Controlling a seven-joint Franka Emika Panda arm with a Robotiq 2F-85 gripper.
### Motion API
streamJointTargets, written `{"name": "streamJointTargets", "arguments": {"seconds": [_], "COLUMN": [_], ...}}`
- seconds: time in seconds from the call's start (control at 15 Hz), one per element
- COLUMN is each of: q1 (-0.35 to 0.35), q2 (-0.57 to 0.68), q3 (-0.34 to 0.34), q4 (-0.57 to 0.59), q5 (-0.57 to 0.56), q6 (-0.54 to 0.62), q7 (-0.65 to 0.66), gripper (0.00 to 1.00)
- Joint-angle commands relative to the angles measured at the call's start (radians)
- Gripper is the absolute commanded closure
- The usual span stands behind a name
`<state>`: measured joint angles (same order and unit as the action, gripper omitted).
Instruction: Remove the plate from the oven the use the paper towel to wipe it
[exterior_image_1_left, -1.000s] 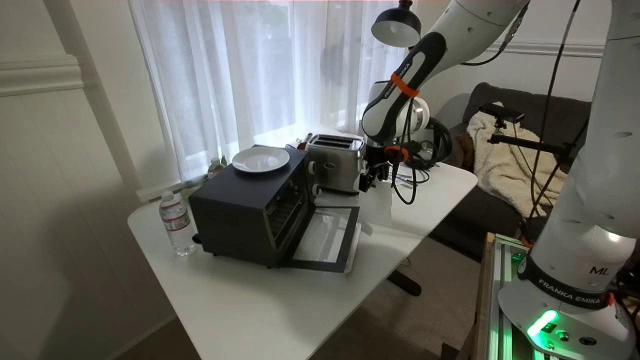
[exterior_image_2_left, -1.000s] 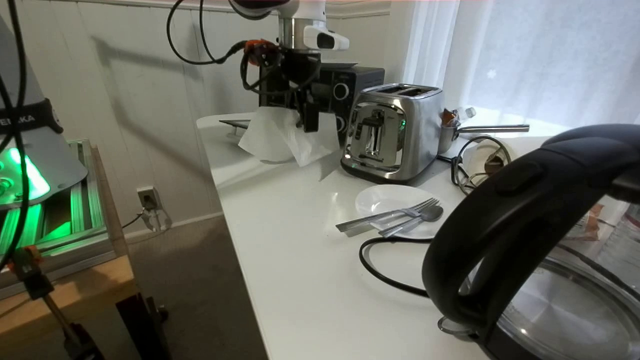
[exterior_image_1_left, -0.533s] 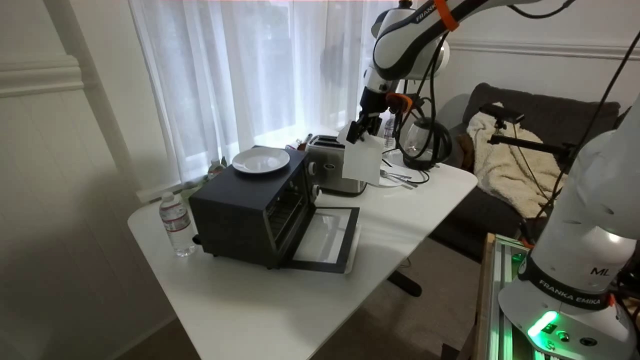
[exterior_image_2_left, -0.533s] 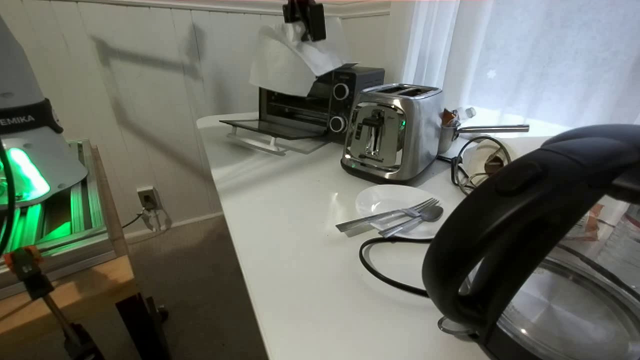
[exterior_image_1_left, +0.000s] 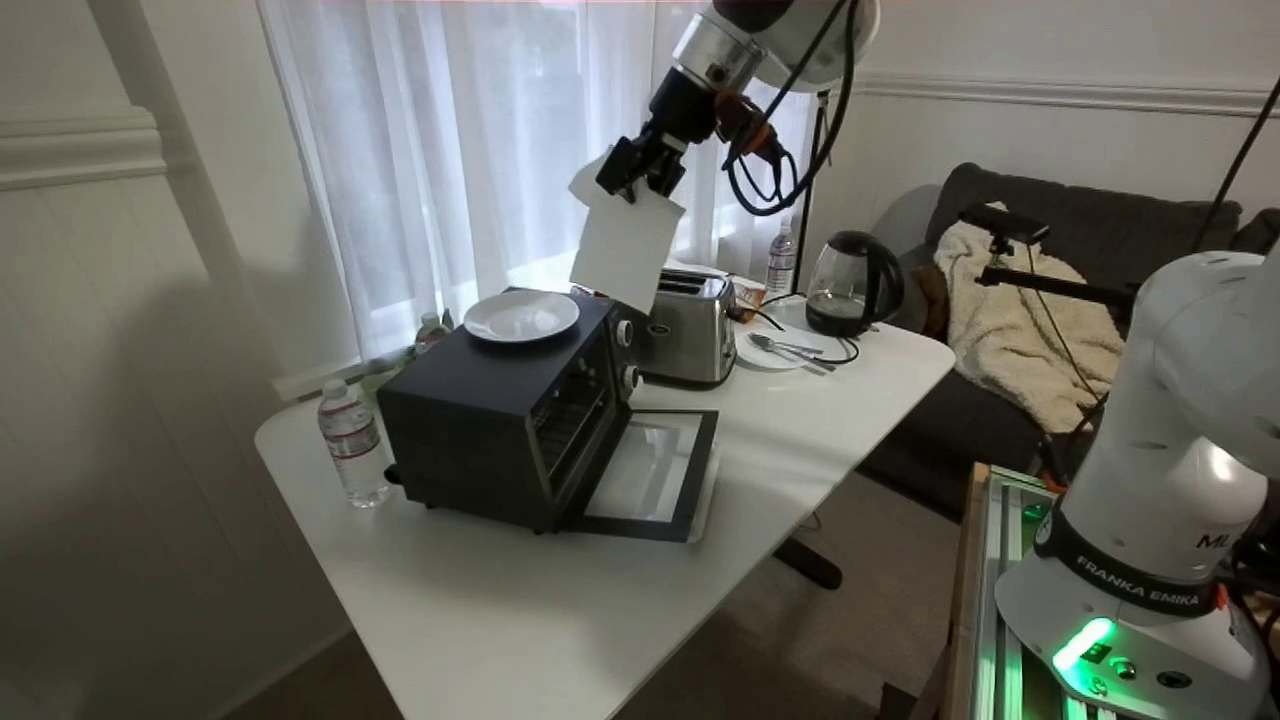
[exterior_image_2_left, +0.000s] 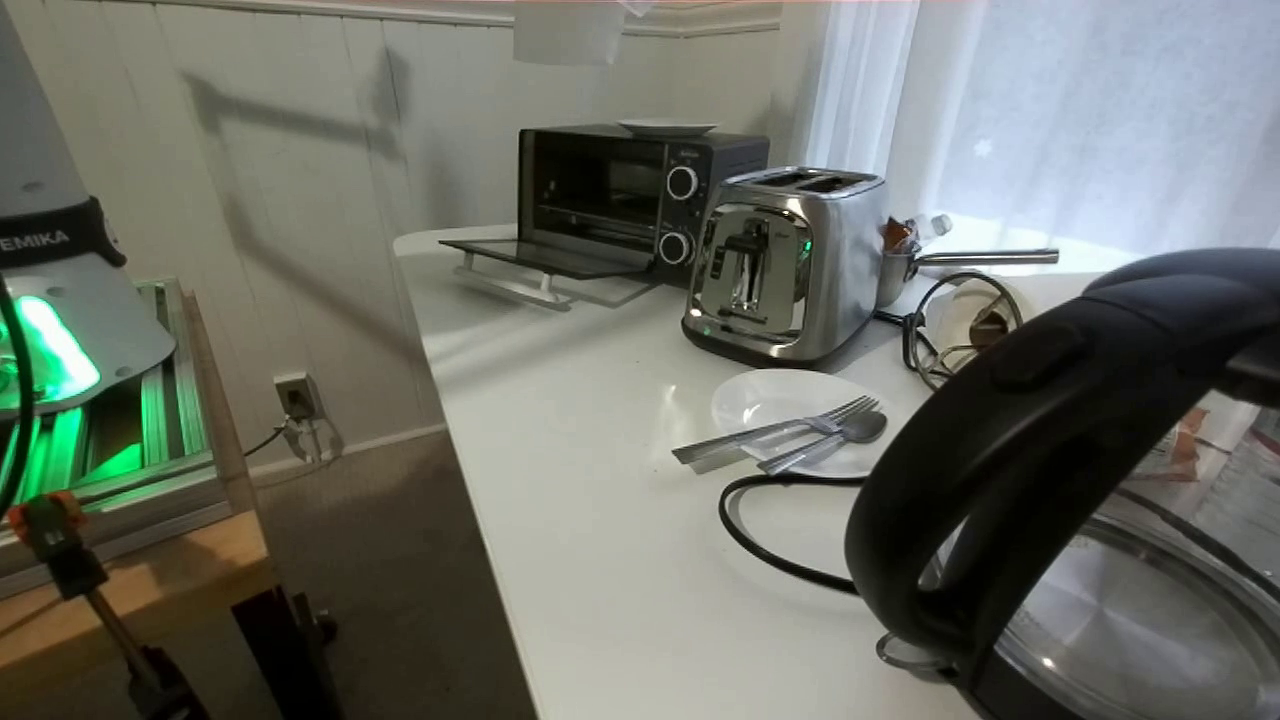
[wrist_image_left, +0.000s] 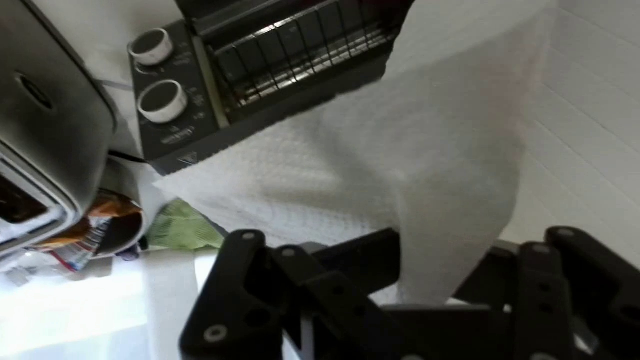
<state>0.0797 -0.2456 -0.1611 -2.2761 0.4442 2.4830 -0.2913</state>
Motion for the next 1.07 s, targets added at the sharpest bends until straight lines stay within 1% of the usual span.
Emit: {"name": "streamJointTargets", "arguments": {"seconds": [0.0,0.2,0.47,0.73,1.0], "q1": [0.041,0.009,-0.064,-0.130,-0.171], "q2": [0.167,0.303,0.463,0.571,0.645], "q3": [0.012,0.040,0.094,0.158,0.199], "q4": [0.141,0.249,0.377,0.466,0.522], "q5": [0.127,0.162,0.122,0.100,0.069], "q6": [0.073,0.103,0.098,0.065,0.048], "q7": [-0.080,-0.110,-0.091,-0.071,-0.061], "gripper": [1.00,1.00,1.00,1.00,1.00]}}
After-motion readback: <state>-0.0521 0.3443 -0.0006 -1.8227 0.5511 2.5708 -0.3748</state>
